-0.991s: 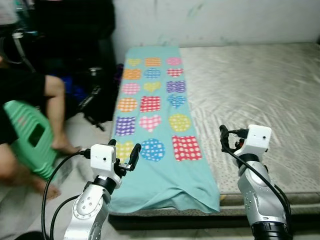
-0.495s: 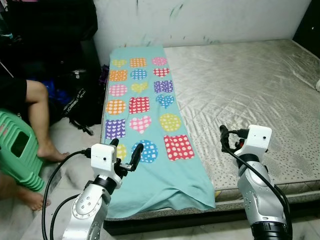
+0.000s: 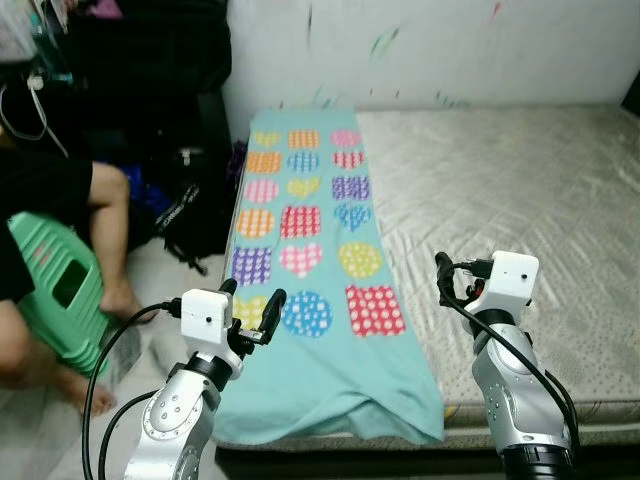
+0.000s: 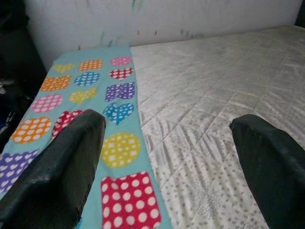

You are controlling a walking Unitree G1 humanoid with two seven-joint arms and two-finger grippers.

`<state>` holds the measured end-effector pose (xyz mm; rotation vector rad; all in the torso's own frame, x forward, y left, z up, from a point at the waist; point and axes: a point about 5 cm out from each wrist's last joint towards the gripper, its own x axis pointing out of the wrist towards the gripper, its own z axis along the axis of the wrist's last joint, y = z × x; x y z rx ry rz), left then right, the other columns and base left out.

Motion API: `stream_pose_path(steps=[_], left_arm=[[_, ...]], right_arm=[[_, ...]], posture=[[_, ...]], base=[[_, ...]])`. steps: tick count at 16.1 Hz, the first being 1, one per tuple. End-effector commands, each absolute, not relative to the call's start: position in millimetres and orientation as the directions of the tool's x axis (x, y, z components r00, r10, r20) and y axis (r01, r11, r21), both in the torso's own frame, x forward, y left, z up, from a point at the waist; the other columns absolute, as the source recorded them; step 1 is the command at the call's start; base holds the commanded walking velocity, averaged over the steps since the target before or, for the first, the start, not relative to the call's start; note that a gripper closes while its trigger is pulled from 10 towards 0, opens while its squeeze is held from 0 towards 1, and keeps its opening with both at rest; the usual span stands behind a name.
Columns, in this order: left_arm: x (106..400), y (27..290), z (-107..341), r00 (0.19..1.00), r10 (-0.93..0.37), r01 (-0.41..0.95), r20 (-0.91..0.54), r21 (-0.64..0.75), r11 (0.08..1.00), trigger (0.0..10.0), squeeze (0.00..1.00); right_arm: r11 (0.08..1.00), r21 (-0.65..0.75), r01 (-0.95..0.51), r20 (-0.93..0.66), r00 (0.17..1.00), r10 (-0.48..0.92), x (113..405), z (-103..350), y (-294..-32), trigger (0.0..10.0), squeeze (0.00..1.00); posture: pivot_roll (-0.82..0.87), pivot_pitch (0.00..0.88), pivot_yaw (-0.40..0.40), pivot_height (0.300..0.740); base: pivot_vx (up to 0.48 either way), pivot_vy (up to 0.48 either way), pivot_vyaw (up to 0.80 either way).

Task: Clean up the room

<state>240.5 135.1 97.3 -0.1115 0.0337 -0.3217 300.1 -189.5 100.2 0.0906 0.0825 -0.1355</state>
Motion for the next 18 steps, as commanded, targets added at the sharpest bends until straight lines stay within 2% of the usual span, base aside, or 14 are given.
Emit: stream_pose_path(steps=[1, 9, 18], left_arm=[[240.1, 134.8, 102.0, 0.945, -0.328, 0.327, 0.005, -0.1, 0.94, 10.0, 0.0], [239.5, 135.0, 101.3, 0.943, -0.331, 0.33, 0.003, -0.095, 0.939, 10.0, 0.0], [240.2, 136.6, 98.4, 0.955, -0.296, 0.291, -0.024, -0.129, 0.948, 10.0, 0.0]], right_arm=[[0.988, 0.084, 0.133, -0.084, 0.988, -0.126, 303.1, 102.1, -189.0, 10.0, 0.0], [0.986, 0.075, 0.146, -0.082, 0.987, -0.14, 303.9, 102.1, -191.7, 10.0, 0.0], [0.985, 0.064, 0.16, -0.091, 0.984, -0.154, 302.2, 99.4, -195.1, 10.0, 0.0]], posture=[[-0.1, 0.0, 0.037, 0.74], [-0.1, 0.0, 0.039, 0.74], [-0.1, 0.0, 0.04, 0.74]], base=[[0.311, 0.0, 0.0], [0.329, 0.0, 0.0], [0.0, 0.0, -0.06]])
